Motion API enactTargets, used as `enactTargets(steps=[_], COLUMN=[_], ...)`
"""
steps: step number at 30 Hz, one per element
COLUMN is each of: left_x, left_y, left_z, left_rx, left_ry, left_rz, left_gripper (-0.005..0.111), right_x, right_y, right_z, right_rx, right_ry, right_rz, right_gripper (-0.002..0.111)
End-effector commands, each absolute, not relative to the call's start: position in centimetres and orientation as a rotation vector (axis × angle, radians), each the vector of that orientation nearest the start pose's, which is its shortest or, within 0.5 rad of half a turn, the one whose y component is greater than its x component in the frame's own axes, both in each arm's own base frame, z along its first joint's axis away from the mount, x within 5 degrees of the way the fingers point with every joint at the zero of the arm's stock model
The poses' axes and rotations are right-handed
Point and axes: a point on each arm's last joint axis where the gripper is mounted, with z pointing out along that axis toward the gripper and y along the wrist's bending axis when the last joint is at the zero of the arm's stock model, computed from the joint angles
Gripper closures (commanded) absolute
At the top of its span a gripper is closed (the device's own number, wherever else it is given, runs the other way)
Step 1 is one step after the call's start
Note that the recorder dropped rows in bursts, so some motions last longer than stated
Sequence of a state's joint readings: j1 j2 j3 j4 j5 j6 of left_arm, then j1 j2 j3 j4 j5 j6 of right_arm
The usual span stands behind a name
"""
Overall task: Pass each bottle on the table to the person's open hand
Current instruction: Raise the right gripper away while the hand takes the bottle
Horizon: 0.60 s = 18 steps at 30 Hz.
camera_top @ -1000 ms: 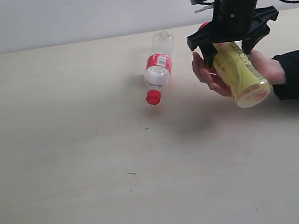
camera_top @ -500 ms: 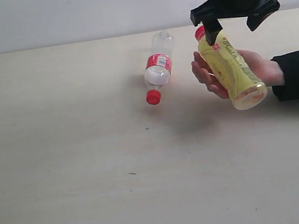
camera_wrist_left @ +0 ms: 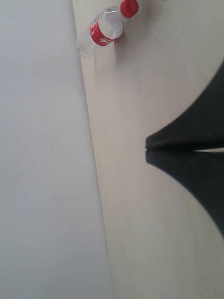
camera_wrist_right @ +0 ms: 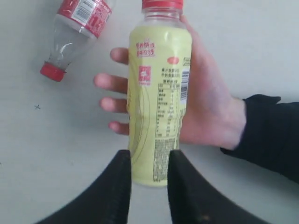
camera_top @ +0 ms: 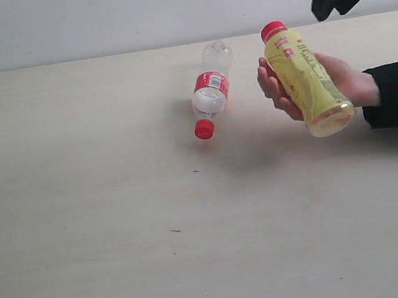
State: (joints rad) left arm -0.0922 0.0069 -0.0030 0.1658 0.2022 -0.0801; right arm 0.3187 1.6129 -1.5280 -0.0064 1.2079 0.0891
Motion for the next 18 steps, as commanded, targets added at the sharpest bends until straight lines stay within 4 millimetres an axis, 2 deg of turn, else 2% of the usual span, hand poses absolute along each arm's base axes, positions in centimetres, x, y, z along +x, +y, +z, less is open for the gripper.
enactTargets(steps=[1, 5, 8, 9, 12, 16, 18], left_x=[5.6, 5.6, 5.6, 5.6, 5.6, 5.6, 5.6], left_y=[-0.2, -0.2, -0.2, -0.2, -0.2, -0.2, -0.2], left_z=[19.6, 19.6, 19.6, 19.6, 19.6, 19.6, 19.6], left_rx=[0.122, 0.122, 0.122, 0.122, 0.122, 0.122, 0.122], left_ry=[1.670, 1.670, 1.670, 1.670, 1.670, 1.670, 1.670], left_rz=[0.025, 0.025, 0.025, 0.025, 0.025, 0.025, 0.025], left_gripper=[0.107, 0.107, 0.107, 0.107, 0.107, 0.107, 0.107], right_x=[27.6, 22.7, 19.3, 18.2, 14.5, 9.9, 8.2], right_y=[9.0, 7.4, 6.3, 6.1, 5.7, 4.7, 4.2], right_z=[35.1, 34.0, 32.6, 32.2, 33.0, 32.7, 32.5], right_rx=[-0.399, -0.413, -0.381, -0.357, -0.262, -0.449, -0.432], right_ry=[2.706, 2.558, 2.383, 2.334, 2.106, 1.964, 1.911], right_rz=[0.095, 0.113, 0.150, 0.190, 0.375, 0.328, 0.348], right_gripper=[0.097, 0.107, 0.108, 0.108, 0.108, 0.108, 0.108])
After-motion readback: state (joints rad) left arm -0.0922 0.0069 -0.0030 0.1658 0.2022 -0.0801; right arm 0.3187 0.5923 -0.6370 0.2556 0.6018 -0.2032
